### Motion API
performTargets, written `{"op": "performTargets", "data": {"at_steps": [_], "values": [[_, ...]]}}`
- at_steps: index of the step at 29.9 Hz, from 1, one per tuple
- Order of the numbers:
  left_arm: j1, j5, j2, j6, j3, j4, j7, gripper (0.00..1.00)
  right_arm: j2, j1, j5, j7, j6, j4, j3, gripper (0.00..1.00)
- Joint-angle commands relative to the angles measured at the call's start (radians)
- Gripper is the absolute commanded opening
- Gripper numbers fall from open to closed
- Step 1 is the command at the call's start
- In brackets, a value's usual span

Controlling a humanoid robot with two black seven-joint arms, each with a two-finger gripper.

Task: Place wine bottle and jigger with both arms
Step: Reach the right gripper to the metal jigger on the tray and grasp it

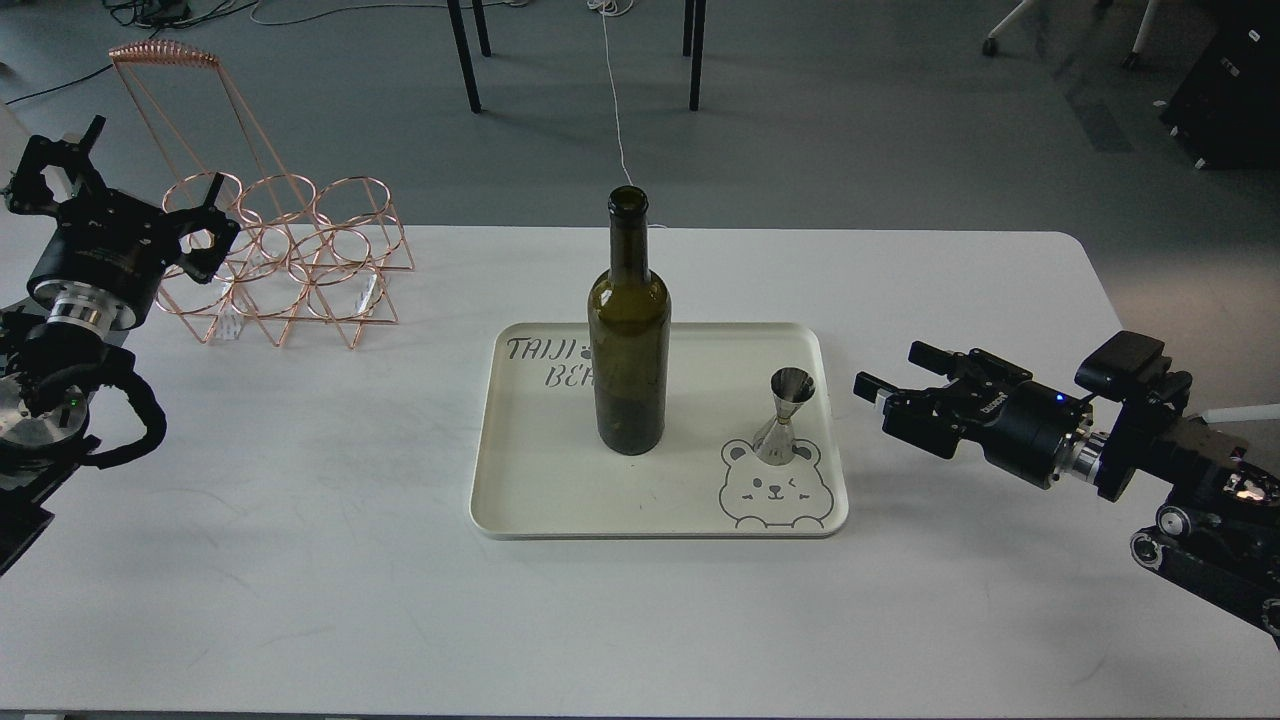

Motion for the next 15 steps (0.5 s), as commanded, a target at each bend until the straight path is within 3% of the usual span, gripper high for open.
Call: {"op": "performTargets", "data": {"at_steps": [1,15], "values": [[0.0,0.0,0.003,0.003,0.0,0.0,-0.005,0.98,0.061,0.014,-0.024,0.0,-0.004,-0.043,-0.022,0.97],[-0.001,0.001,0.008,0.003,-0.026,0.0,-0.006,0.98,0.222,0.085,-0.039,0.0,-0.039,-0.181,-0.151,0.89]]}}
